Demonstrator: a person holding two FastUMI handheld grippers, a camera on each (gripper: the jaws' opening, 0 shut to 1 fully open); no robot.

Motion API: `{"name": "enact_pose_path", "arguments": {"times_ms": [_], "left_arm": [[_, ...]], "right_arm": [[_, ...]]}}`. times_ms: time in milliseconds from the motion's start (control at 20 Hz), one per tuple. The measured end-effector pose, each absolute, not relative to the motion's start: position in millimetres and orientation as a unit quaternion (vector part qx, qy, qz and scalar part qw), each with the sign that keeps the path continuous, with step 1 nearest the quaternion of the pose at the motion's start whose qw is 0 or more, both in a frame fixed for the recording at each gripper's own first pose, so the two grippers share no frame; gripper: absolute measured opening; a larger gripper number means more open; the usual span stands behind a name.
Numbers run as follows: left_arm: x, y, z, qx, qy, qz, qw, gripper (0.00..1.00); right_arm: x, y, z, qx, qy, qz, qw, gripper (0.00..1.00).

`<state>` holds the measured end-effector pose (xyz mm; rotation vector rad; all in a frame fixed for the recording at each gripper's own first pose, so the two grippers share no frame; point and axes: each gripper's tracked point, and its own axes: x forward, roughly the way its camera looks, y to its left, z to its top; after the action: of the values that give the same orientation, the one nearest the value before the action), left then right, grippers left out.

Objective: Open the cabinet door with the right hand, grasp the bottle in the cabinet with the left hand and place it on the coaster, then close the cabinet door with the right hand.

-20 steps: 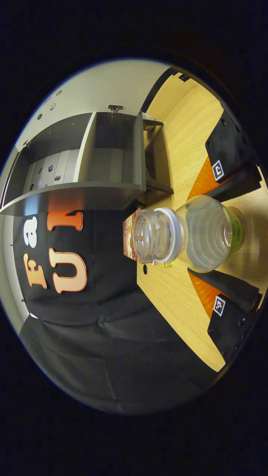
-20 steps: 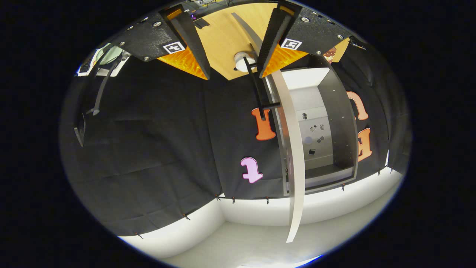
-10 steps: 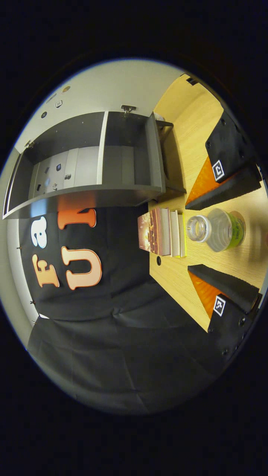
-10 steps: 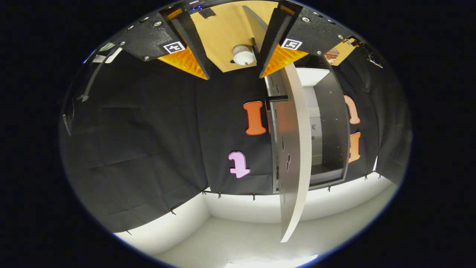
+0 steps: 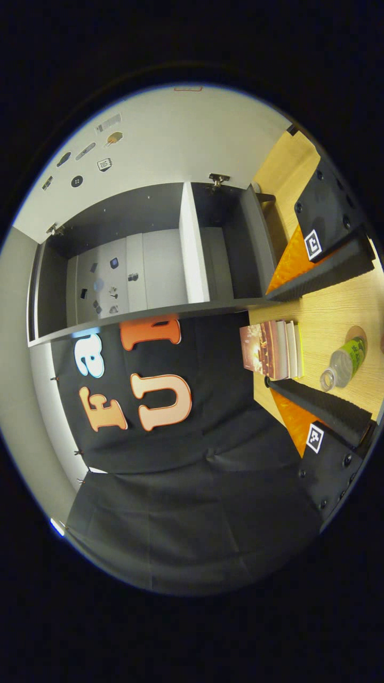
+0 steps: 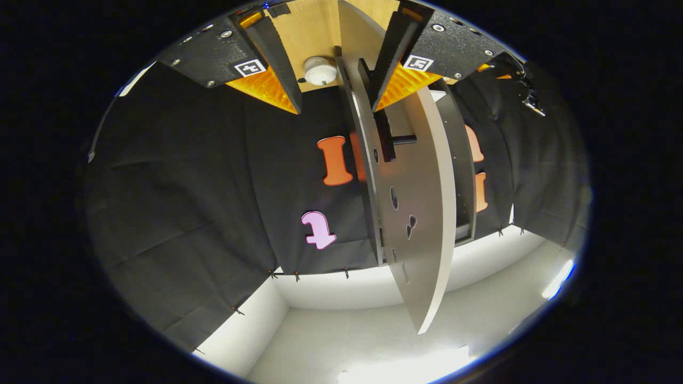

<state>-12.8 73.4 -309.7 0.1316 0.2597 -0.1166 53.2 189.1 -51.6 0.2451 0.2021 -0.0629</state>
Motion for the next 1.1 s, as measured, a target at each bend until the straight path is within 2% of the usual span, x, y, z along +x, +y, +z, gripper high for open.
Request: {"name": "enact_pose_path", "arguments": {"times_ms": [250, 850, 900, 950, 1000, 1100], "left_arm": [[-10.2, 52.8, -274.9, 0.076, 0.106, -0.054, 0.990, 0.95], [-4.8, -26.5, -236.9, 0.098, 0.091, -0.094, 0.987, 0.95], [-4.6, -30.1, -233.2, 0.097, 0.089, -0.095, 0.987, 0.94], [-3.9, -33.9, -231.1, 0.095, 0.089, -0.094, 0.987, 0.95], [-5.8, -36.4, -228.7, 0.092, 0.087, -0.092, 0.988, 0.95], [-9.2, -36.3, -222.9, 0.093, 0.084, -0.085, 0.988, 0.94]], "right_arm": [[54.9, 188.6, -55.3, 0.130, 0.086, 0.020, 0.988, 0.79], [55.5, 219.6, -60.7, 0.142, 0.073, 0.127, 0.979, 0.78], [51.7, 234.9, -57.9, 0.158, 0.077, 0.167, 0.970, 0.78], [37.7, 268.4, -53.5, 0.188, 0.086, 0.233, 0.950, 0.87], [40.4, 286.4, -63.5, 0.159, 0.090, 0.237, 0.954, 0.78], [63.3, 265.2, -90.0, 0.042, 0.078, 0.207, 0.974, 0.82]]}}
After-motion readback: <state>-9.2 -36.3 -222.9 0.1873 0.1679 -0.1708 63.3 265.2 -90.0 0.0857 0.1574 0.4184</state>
